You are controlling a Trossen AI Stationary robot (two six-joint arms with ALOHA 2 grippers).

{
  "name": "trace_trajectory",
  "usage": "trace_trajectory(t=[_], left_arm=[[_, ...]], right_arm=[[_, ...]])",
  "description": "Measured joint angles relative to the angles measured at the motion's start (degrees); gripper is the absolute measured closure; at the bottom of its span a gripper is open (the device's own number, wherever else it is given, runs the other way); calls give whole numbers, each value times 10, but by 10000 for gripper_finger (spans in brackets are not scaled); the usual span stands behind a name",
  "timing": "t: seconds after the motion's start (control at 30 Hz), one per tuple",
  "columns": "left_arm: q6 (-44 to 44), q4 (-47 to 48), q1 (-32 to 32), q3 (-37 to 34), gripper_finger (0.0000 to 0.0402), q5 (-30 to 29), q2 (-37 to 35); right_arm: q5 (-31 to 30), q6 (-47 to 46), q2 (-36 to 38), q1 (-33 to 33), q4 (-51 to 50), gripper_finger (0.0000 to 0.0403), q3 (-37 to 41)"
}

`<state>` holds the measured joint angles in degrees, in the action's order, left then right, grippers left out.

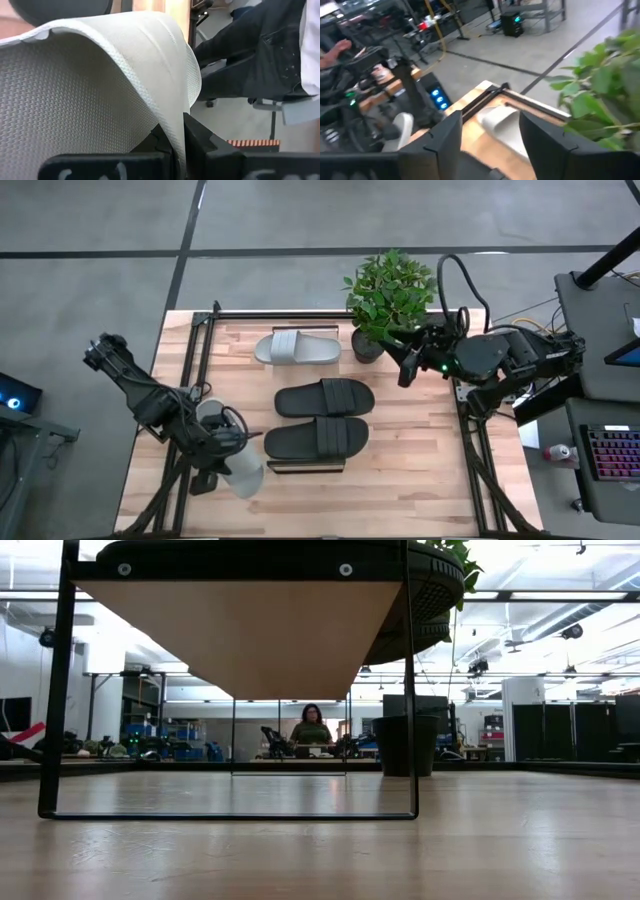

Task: Pick and place slides into the shelf
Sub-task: Put the gray slipper on the shelf

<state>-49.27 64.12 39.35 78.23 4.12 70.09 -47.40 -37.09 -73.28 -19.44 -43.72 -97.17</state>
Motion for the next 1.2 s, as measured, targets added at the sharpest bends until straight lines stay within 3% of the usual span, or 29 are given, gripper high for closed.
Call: trace_trajectory(t=[0.17, 0.43, 0.67, 0.83, 0.97, 1.2], left_arm=[[45, 46, -7, 70, 402, -9, 28], [159, 131, -58, 188, 402, -47, 78], [284, 208, -107, 283, 402, -57, 129], [361, 260, -133, 353, 401, -57, 169], [417, 259, -144, 399, 401, -62, 193], [500, 259, -153, 441, 401, -77, 224]], right_arm=[[54, -25, 0, 3, 12, 174, 0], [194, -63, -20, 39, 56, 137, 0], [214, -69, -54, 58, 91, 142, 0], [272, -69, -75, 80, 149, 149, 0], [331, -65, -91, 95, 198, 153, 0], [339, -60, -101, 105, 223, 154, 0]])
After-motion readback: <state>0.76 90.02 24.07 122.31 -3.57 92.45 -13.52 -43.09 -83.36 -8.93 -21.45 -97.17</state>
